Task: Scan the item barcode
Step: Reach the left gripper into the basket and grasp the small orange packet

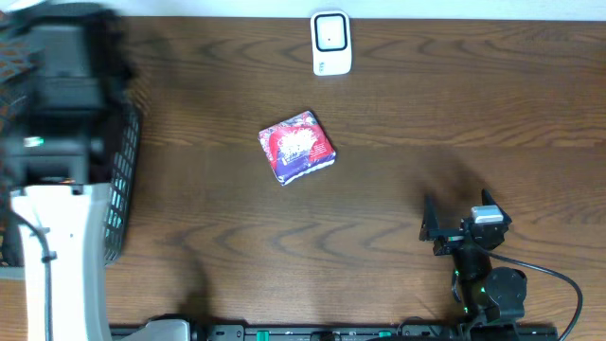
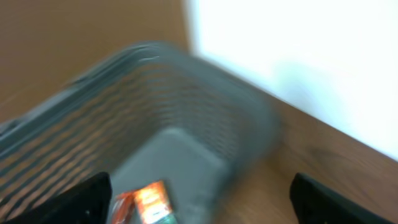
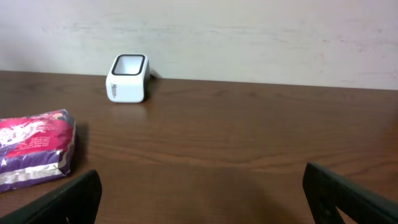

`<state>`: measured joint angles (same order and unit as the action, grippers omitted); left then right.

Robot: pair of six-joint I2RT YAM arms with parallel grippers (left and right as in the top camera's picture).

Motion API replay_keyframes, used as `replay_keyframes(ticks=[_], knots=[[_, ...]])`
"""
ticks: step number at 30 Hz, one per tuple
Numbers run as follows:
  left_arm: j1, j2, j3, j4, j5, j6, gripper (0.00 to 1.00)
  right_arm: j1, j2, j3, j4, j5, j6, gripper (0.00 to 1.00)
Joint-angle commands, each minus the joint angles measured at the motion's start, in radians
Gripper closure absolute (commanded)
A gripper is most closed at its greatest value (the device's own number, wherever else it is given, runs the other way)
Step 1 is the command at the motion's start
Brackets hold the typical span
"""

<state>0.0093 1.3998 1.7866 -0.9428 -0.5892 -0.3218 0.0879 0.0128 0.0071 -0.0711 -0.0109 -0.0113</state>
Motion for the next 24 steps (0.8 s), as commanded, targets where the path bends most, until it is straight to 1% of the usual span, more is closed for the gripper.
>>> replay_keyframes(ticks=[1, 2, 5, 10, 14, 24], knots=[[0.201, 0.016, 0.004, -0.053, -0.014, -0.246, 0.04, -0.002, -0.004, -0.002, -0.004, -0.006, 0.006, 0.01], [0.25, 0.021, 0.004, -0.067, 0.008, -0.265, 0.0, -0.002, -0.004, -0.002, -0.004, -0.006, 0.006, 0.01], [0.372, 0.051, 0.002, -0.103, 0.091, -0.263, 0.0, -0.002, -0.004, -0.002, -0.004, -0.006, 0.006, 0.01], [0.484, 0.128, 0.001, -0.163, 0.226, -0.263, 0.0, -0.002, -0.004, -0.002, -0.004, -0.006, 0.006, 0.01], [0.5, 0.205, 0.001, -0.182, 0.318, -0.255, 0.0, -0.002, -0.004, -0.002, -0.004, -0.006, 0.006, 0.01], [0.487, 0.43, -0.006, -0.18, 0.31, -0.256, 0.0, -0.002, -0.004, -0.002, -0.004, -0.006, 0.007, 0.01]])
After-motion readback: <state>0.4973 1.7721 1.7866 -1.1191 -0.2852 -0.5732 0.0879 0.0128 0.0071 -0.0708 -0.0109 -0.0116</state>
